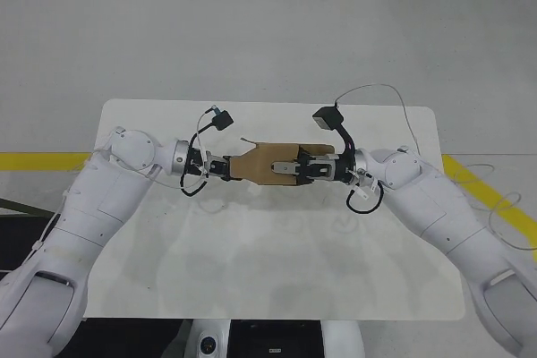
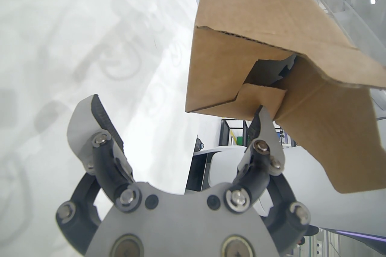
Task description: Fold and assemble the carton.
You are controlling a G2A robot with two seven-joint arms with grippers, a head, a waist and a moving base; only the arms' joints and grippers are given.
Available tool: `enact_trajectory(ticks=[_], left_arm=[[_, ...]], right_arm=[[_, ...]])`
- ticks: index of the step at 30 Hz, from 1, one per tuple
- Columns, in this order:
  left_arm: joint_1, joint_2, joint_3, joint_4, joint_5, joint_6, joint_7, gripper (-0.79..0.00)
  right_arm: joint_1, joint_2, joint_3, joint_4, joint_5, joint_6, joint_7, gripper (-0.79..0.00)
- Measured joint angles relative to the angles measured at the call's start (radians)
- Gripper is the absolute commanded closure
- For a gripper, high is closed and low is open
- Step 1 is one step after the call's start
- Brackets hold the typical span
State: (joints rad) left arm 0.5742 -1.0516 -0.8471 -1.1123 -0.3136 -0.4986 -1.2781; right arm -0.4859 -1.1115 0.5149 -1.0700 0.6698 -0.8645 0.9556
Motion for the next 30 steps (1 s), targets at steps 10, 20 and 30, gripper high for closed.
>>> enact_trajectory(ticks=[10, 20, 30], left_arm=[[-0.014, -0.006, -0.004, 0.034, -0.002, -0.007, 0.003, -0.785], [-0.020, 0.006, -0.060, 0.062, 0.005, -0.012, 0.037, -0.785], [-0.009, -0.001, -0.043, 0.032, 0.006, 0.003, 0.028, -0.785]], right_arm=[[-0.031, 0.035, 0.049, -0.002, 0.000, 0.038, 0.038, 0.000], [-0.095, 0.082, 0.082, -0.089, 0.035, 0.142, 0.142, 0.000], [-0.099, 0.077, 0.076, -0.105, 0.044, 0.166, 0.166, 0.000]])
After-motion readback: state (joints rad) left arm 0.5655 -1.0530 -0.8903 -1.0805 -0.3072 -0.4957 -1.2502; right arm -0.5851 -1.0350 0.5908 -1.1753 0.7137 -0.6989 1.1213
